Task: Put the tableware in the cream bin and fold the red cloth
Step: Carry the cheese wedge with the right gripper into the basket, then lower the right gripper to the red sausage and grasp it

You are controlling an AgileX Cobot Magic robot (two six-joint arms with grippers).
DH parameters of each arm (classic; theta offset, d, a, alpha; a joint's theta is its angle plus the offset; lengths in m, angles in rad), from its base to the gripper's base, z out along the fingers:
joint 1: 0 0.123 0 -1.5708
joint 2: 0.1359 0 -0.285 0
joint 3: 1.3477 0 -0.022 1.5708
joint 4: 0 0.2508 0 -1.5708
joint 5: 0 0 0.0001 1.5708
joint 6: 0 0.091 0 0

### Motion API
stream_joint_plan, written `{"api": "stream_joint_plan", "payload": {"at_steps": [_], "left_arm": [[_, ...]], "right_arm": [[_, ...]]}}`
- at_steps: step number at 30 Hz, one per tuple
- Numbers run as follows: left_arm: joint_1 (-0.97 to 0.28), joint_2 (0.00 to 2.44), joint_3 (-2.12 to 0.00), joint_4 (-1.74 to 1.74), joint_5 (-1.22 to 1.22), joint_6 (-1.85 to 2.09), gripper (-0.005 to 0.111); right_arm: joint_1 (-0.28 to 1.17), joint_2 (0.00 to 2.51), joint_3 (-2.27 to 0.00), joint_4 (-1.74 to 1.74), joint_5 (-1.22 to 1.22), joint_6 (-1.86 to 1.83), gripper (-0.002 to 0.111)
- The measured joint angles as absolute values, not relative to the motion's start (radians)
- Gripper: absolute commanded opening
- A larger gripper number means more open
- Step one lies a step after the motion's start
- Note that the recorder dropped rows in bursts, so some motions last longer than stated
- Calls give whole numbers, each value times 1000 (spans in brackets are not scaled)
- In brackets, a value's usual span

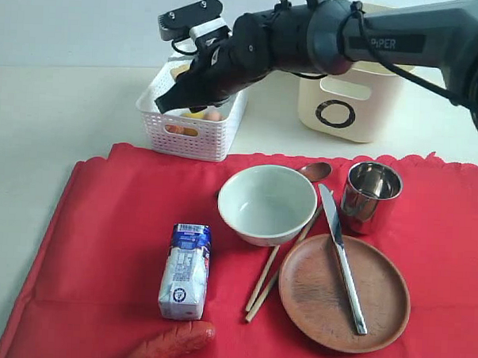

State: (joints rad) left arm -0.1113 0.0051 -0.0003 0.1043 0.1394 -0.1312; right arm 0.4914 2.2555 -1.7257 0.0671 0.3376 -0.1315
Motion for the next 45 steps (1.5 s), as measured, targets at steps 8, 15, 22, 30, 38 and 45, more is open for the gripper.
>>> {"api": "stream_joint_plan", "payload": {"at_steps": [8, 15, 22, 30, 38, 45], "left_arm": [[-111, 5, 0, 104, 139, -131, 1], [-111, 5, 0, 104, 139, -131, 1], [-111, 5, 0, 104, 139, -131, 1], [-111, 5, 0, 104, 139, -131, 1], [-111, 5, 0, 104, 139, -131, 1], [-111, 5, 0, 104, 139, -131, 1]], "right_arm": [[491, 2265, -1726, 65, 324, -132, 70], [491, 2266, -1726, 65, 324, -132, 75], [491, 2251, -1726, 71, 383, -127, 75], [491, 2126, -1726, 87, 530, -127, 75], [494, 1993, -1726, 163, 745, -267, 75], [562, 1971, -1726, 371, 1052, -733, 75]]}}
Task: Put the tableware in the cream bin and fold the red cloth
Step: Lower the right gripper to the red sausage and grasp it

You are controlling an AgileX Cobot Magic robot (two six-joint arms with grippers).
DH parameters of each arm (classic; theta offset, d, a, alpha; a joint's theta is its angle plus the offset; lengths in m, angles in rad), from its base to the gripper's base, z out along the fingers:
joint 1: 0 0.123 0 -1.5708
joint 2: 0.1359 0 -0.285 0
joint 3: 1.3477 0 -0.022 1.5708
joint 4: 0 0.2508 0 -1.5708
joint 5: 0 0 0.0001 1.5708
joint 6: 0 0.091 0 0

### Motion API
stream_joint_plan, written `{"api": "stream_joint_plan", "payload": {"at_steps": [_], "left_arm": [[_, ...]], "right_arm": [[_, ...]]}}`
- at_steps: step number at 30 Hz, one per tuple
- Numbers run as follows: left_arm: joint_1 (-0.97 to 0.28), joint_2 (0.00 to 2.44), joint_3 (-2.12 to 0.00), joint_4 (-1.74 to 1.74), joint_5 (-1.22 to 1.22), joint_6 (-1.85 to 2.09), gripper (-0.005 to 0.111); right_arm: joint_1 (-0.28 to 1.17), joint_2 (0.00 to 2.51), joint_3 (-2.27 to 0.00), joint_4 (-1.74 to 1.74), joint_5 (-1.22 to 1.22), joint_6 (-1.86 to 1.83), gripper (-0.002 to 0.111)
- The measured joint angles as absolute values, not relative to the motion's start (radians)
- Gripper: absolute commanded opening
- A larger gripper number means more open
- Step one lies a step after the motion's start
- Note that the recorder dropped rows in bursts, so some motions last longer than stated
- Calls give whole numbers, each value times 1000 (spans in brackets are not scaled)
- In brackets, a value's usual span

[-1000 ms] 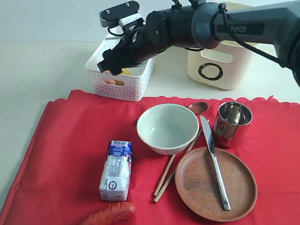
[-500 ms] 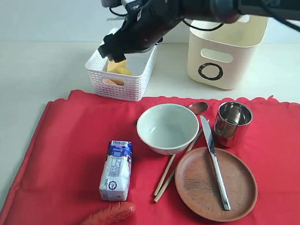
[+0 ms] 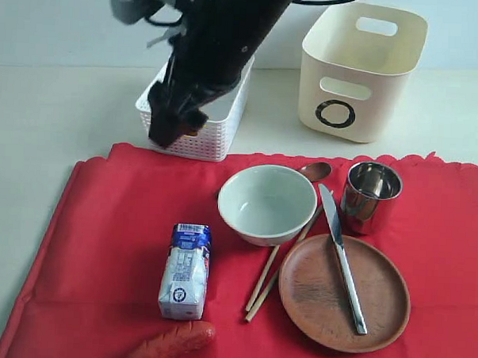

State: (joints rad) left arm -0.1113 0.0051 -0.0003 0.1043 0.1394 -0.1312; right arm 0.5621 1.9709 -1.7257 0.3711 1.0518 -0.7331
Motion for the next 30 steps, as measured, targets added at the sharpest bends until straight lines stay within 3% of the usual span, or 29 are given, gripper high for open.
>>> {"api": "stream_joint_plan", "payload": {"at_steps": [7, 30], "left_arm": [[-111, 5, 0, 104, 139, -131, 1], [-111, 5, 0, 104, 139, -131, 1]], "right_arm": [[674, 2000, -1726, 424, 1212, -903, 75], [963, 2122, -1552, 159, 1164, -907, 75]]}}
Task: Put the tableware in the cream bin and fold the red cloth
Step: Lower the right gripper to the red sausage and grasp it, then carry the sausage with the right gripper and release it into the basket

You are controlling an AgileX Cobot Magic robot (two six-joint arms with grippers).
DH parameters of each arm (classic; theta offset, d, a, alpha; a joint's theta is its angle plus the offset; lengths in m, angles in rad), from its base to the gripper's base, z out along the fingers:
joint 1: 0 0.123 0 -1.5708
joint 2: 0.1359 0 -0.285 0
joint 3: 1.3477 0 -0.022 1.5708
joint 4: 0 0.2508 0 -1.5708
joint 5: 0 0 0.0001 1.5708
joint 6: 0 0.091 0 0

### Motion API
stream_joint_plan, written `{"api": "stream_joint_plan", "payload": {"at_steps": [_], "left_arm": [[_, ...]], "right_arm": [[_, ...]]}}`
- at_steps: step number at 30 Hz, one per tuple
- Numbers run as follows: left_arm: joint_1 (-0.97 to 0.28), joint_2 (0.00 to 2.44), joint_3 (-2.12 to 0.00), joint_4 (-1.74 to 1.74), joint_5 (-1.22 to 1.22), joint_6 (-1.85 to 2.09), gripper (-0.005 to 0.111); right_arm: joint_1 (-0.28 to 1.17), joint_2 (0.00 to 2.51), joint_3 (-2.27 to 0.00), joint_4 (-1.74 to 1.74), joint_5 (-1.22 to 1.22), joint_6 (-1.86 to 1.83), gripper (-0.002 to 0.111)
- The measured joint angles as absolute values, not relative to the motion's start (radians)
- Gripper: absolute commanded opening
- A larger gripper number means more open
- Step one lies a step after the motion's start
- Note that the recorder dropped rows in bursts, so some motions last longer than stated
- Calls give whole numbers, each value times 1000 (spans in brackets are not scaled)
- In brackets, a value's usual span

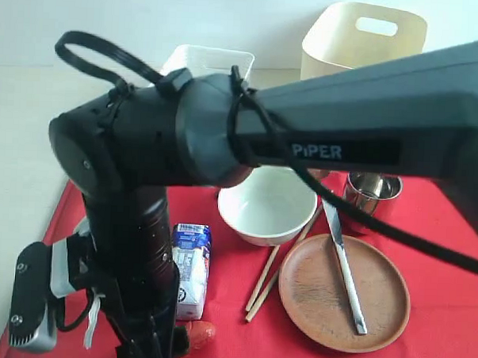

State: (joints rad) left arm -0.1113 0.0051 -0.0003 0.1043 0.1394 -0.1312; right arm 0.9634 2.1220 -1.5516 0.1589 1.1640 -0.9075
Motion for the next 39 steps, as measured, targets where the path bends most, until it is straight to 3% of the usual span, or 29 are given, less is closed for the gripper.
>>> {"api": "stream_joint_plan", "payload": {"at_steps": [5, 17, 21, 39], "left_arm": [[-111, 5, 0, 104, 139, -131, 1], [-111, 5, 0, 104, 139, -131, 1], [-111, 5, 0, 104, 139, -131, 1], [-111, 5, 0, 104, 139, -131, 1]], "right_arm": [[976, 2173, -1552, 152, 1160, -906, 68], [976, 2216, -1552, 124, 1130, -894, 13], [976, 2216, -1552, 124, 1130, -891, 0], [976, 2042, -1552, 137, 1090, -888, 0]]}}
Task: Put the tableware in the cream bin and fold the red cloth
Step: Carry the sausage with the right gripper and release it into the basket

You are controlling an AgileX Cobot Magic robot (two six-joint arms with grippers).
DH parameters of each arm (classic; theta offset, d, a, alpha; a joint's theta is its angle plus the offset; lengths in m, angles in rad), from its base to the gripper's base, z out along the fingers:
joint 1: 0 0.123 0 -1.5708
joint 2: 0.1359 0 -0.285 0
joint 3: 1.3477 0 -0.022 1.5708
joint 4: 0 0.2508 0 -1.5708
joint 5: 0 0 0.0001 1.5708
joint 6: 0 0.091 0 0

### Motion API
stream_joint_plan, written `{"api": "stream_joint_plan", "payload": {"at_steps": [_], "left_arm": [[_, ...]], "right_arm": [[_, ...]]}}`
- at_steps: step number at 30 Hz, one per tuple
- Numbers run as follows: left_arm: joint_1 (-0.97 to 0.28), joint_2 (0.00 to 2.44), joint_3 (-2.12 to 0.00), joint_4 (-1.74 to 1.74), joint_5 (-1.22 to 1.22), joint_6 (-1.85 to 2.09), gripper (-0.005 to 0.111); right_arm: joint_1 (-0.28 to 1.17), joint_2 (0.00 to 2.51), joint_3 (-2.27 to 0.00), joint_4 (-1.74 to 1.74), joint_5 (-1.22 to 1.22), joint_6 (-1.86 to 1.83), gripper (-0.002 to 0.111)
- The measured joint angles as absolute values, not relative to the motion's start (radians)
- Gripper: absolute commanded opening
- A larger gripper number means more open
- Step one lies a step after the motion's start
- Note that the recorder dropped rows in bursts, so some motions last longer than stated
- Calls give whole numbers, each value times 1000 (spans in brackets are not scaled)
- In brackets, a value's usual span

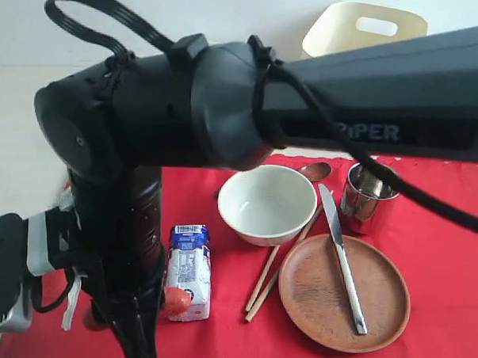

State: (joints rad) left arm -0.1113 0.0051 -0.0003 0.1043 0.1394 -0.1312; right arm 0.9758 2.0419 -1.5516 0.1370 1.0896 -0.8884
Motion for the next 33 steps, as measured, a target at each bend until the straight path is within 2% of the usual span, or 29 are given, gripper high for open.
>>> {"api": "stream_joint_plan", "payload": {"at_steps": [7, 24, 33], "left_arm": [[-111, 5, 0, 104, 139, -131, 1], [-111, 5, 0, 104, 139, -131, 1], [-111, 5, 0, 104, 139, -131, 1]], "right_arm": [[947, 1996, -1552, 85, 925, -821, 0], [665, 2000, -1552, 78, 374, -379, 0], [563, 2060, -1552, 76, 176, -222, 0]]}}
